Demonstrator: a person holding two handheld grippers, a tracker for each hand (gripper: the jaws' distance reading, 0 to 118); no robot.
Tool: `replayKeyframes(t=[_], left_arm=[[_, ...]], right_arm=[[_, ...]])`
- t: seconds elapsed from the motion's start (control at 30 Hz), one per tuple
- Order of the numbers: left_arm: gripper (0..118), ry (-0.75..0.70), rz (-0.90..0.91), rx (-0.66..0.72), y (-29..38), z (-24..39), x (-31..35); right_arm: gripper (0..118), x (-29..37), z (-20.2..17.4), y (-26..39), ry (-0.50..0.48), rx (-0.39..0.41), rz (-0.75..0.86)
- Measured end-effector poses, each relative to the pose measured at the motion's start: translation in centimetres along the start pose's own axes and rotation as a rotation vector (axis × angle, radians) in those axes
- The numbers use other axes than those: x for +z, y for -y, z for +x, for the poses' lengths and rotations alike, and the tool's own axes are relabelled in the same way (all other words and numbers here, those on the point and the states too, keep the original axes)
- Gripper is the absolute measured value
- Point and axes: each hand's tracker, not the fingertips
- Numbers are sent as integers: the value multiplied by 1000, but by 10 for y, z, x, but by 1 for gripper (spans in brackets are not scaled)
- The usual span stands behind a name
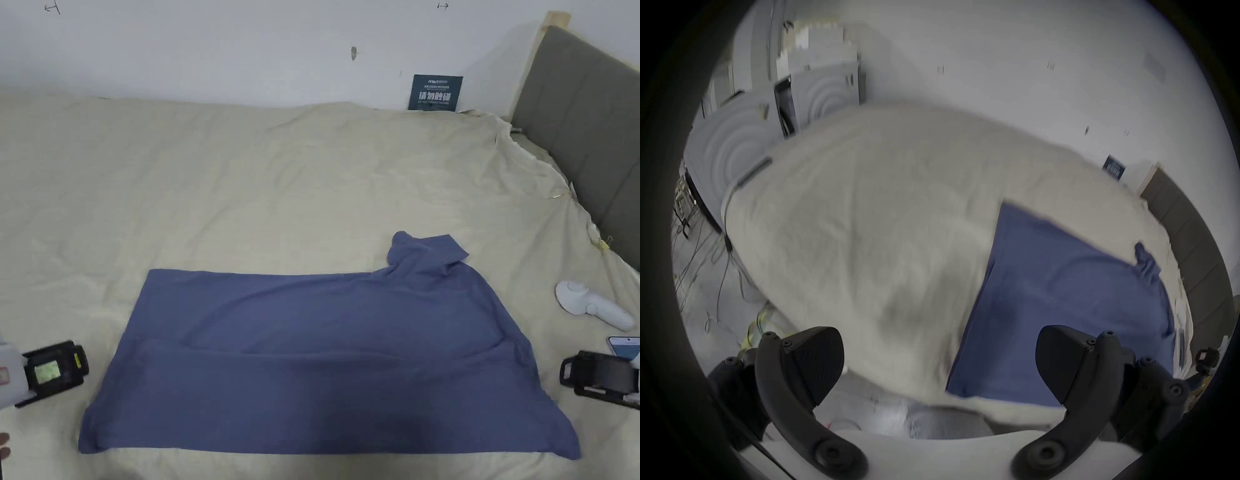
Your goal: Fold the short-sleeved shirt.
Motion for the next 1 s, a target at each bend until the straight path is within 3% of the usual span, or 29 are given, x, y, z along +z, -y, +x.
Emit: replayKeyframes(t=[0.2,0.37,0.4,0.47,0.53,0.6,0.63,0.67,0.73,0.77,1.0], left_arm=[[118,20,360,-81,-30,48,48],[114,31,591,-214,-22,95,73],[107,31,617,-251,-19,103,76],[70,57,659,-303,-12,112,81],[64,80,662,-290,-8,118,83],[30,133,645,-235,-8,120,82],[10,141,633,-221,-8,121,81],[0,147,620,-217,-9,123,80],[0,177,596,-216,-10,121,79],[0,176,593,-216,-10,121,79],[0,181,571,-219,-24,127,64]], right_arm=[[108,63,-40,-28,-47,102,418],[110,85,-75,-24,-88,116,651],[109,87,-82,-21,-90,129,681],[108,90,-93,-16,-90,134,729],[107,94,-104,-12,-117,125,736],[96,94,-109,-10,-149,119,748],[76,94,-112,-9,-159,116,748],[59,94,-114,-8,-175,121,756],[15,92,-119,-9,-172,144,762],[2,91,-120,-9,-165,150,766],[0,76,-124,-22,-163,155,739]])
